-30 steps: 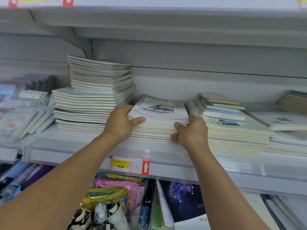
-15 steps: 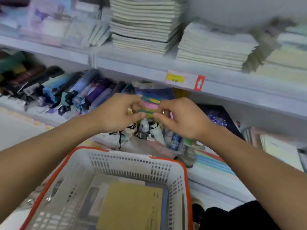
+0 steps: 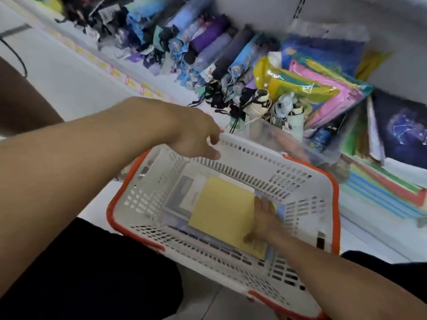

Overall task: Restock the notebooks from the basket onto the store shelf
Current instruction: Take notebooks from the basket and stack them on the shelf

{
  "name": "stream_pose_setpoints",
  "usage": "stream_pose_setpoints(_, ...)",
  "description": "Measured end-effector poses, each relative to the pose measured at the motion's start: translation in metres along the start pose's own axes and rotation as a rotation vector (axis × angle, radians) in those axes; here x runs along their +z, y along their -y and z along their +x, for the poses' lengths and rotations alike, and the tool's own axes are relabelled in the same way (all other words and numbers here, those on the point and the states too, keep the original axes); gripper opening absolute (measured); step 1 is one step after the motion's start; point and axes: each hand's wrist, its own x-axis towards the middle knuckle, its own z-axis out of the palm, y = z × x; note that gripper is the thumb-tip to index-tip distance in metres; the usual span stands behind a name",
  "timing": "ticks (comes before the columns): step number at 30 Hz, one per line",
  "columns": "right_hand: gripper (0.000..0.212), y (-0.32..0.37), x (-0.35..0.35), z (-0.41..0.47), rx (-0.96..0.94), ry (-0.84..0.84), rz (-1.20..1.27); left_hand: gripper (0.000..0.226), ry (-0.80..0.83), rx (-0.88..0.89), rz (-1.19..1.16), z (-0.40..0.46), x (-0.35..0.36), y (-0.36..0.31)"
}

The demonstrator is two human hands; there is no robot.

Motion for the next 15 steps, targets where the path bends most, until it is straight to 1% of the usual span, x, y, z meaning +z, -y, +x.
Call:
stream_pose_setpoints(2, 0.157, 0.001, 0.001, 0.004, 0.009, -0.092, -0.026, 0.053, 0.171, 0.002, 0.048, 0.004, 0.014, 0.008)
stream_pose_setpoints(3, 0.157, 0.002, -0.002, 0.005, 0.009, -0.129, -0.062, 0.054, 0.229, -0.007, 0.054, 0.005, 0.019, 0.014)
stream_pose_setpoints(5, 0.152, -0.001, -0.008, 0.010, 0.020, -0.168, -0.118, 0.054, 0.240, -0.043, 0.033, 0.006, 0.023, 0.025)
stream_pose_setpoints(6, 0.146, -0.001, -0.011, 0.012, 0.038, -0.175, -0.093, 0.053, 0.222, -0.060, 0.019, 0.006, 0.024, 0.031)
stream_pose_setpoints(7, 0.137, -0.002, -0.012, 0.013, 0.063, -0.179, -0.050, 0.052, 0.207, -0.076, 0.013, 0.006, 0.026, 0.036)
stream_pose_setpoints(8, 0.121, -0.003, -0.015, 0.015, 0.077, -0.185, -0.016, 0.051, 0.203, -0.089, 0.008, 0.006, 0.027, 0.040)
stream_pose_setpoints(9, 0.093, -0.004, -0.020, 0.017, 0.056, -0.181, -0.011, 0.052, 0.209, -0.103, -0.004, 0.006, 0.029, 0.043)
stream_pose_setpoints(10, 0.055, -0.005, -0.033, 0.014, -0.008, -0.130, -0.025, 0.053, 0.222, -0.116, -0.032, 0.008, 0.032, 0.044)
stream_pose_setpoints(11, 0.033, -0.005, -0.048, 0.009, -0.109, -0.048, -0.009, 0.057, 0.244, -0.137, -0.093, 0.010, 0.034, 0.043)
stream_pose_setpoints(12, 0.037, -0.004, -0.067, 0.003, -0.204, 0.037, 0.015, 0.064, 0.273, -0.171, -0.196, 0.012, 0.036, 0.040)
stream_pose_setpoints(13, 0.038, -0.001, -0.089, -0.006, -0.302, 0.073, 0.057, 0.072, 0.311, -0.218, -0.329, 0.014, 0.037, 0.035)
stream_pose_setpoints(14, 0.034, 0.006, -0.114, -0.020, -0.382, 0.046, 0.109, 0.082, 0.342, -0.265, -0.469, 0.016, 0.039, 0.029)
stream_pose_setpoints(15, 0.028, 0.015, -0.138, -0.037, -0.458, -0.018, 0.125, 0.094, 0.362, -0.314, -0.604, 0.018, 0.041, 0.021)
